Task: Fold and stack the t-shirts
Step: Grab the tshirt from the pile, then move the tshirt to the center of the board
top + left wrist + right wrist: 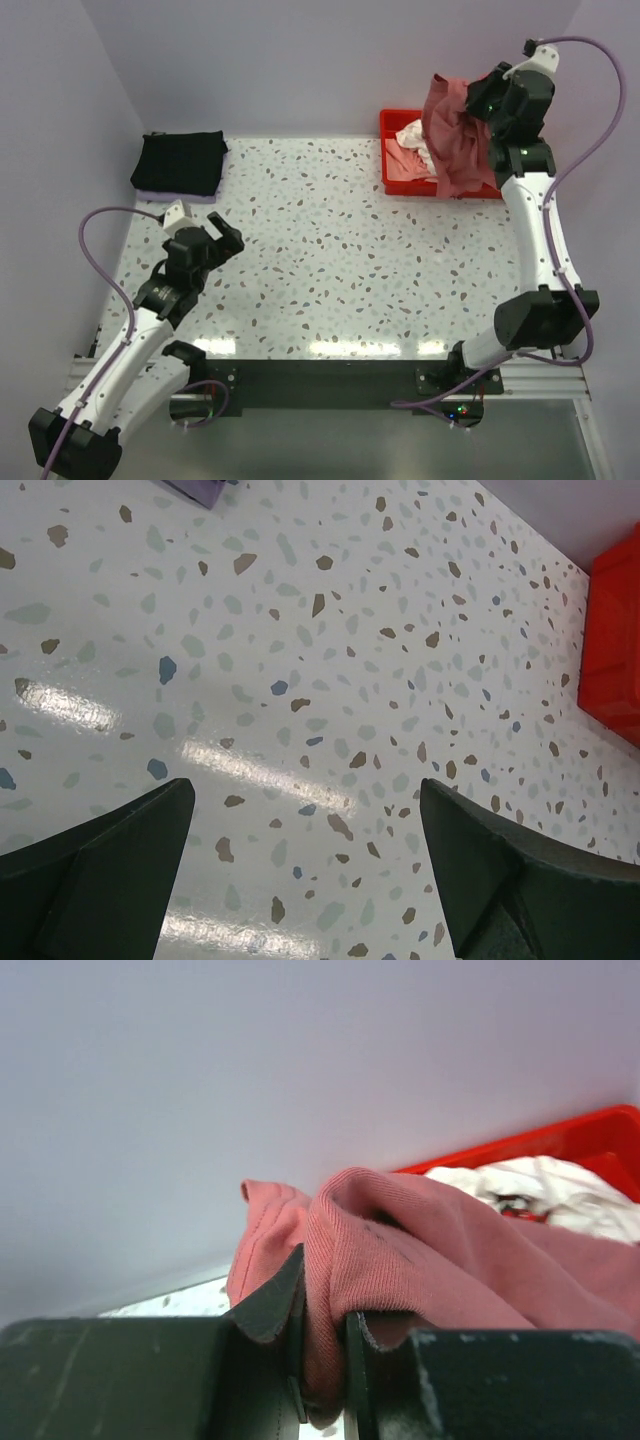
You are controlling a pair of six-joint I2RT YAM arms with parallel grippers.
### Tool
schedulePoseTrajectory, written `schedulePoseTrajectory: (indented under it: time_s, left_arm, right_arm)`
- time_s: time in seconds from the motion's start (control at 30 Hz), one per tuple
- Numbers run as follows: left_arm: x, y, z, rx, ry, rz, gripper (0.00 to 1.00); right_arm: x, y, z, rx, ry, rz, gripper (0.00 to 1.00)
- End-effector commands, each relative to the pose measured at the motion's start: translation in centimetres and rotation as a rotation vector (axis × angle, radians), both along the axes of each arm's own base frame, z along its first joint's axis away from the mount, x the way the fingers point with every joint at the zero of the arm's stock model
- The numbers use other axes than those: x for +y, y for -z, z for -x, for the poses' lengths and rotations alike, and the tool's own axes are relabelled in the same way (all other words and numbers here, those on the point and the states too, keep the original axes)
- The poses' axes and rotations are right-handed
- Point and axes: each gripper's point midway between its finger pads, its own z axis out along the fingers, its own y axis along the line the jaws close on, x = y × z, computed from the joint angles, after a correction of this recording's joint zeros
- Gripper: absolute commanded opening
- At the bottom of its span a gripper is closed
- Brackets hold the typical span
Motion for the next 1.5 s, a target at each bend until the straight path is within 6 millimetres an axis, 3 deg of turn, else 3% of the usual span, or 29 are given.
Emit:
schedulePoseTrajectory:
  time_s: [0.0,0.17,0.23,0.4,0.6,0.67,0.7,0.77,0.93,1.0,1.07,1.1,1.13,1.17,1.2,1.23,1.27,1.33,1.37,1.43,1.47]
  left_arm:
    - [-0.1,-0.1,0.0,-0.024,-0.006,0.022,1.0]
    - [0.3,0.4,0.9,0.012,-0.027,0.031,1.0]
    - [0.1,0.3,1.3,0.015,-0.017,0.044,1.0]
    - [-0.3,-0.4,2.0,0.008,0.008,0.076,1.0]
    - [-0.4,-0.3,3.4,0.021,0.019,0.11,1.0]
    - [-0.6,0.0,3.8,0.024,0.031,0.123,1.0]
    - [-0.7,0.1,3.9,0.027,0.034,0.13,1.0]
    - [-0.9,0.5,4.2,0.041,0.04,0.144,1.0]
    - [-1.3,2.0,4.9,0.088,0.057,0.165,1.0]
    - [-1.7,2.4,5.1,0.105,0.067,0.182,1.0]
    - [-2.2,3.2,5.2,0.122,0.087,0.193,1.0]
    - [-2.8,3.6,5.3,0.14,0.114,0.207,1.0]
    - [-3.2,4.1,5.2,0.144,0.13,0.221,1.0]
    - [-3.7,4.6,5.2,0.155,0.155,0.229,1.0]
    - [-4.7,5.0,5.5,0.168,0.204,0.254,1.0]
    - [-5.3,5.9,5.3,0.175,0.232,0.266,1.0]
    - [-6.0,6.2,5.4,0.18,0.273,0.278,1.0]
    - [-7.6,7.7,5.7,0.203,0.349,0.321,1.0]
    - [-8.1,8.1,5.7,0.207,0.375,0.333,1.0]
    - [-9.0,9.4,6.0,0.24,0.414,0.351,1.0]
    - [-9.3,9.7,6.0,0.248,0.42,0.349,1.0]
  right_arm:
    - [6.7,-6.7,2.9,-0.174,-0.195,0.04,0.11]
    - [14.4,-10.2,7.3,-0.263,-0.484,-0.027,0.11]
    - [17.3,-10.4,9.0,-0.263,-0.574,-0.055,0.11]
    - [24.5,-7.8,13.3,-0.203,-0.801,-0.104,0.11]
    - [30.1,-3.6,15.7,-0.107,-0.862,-0.152,0.12]
    - [30.6,-1.4,15.3,-0.07,-0.788,-0.144,0.13]
    - [31.8,-1.0,16.2,-0.073,-0.799,-0.152,0.14]
    - [32.0,1.8,15.7,-0.022,-0.729,-0.163,0.15]
    - [34.2,6.7,14.8,0.065,-0.653,-0.173,0.16]
    - [34.5,9.3,12.9,0.106,-0.58,-0.143,0.17]
    - [34.6,10.0,11.3,0.123,-0.518,-0.123,0.17]
    - [35.3,12.4,10.3,0.174,-0.494,-0.088,0.19]
    - [35.7,13.4,9.7,0.202,-0.488,-0.074,0.21]
    - [36.3,12.8,9.1,0.205,-0.487,-0.065,0.25]
    - [37.0,15.2,8.2,0.252,-0.478,-0.03,0.28]
    - [37.3,15.9,7.8,0.272,-0.474,-0.021,0.32]
    - [37.5,15.2,7.1,0.268,-0.464,-0.028,0.39]
    - [37.5,17.6,6.4,0.336,-0.446,-0.007,0.6]
    - [37.2,17.7,6.0,0.345,-0.438,-0.008,0.95]
    - [36.6,16.9,6.0,0.329,-0.435,-0.013,0.99]
    - [35.8,17.5,6.1,0.336,-0.426,-0.007,0.99]
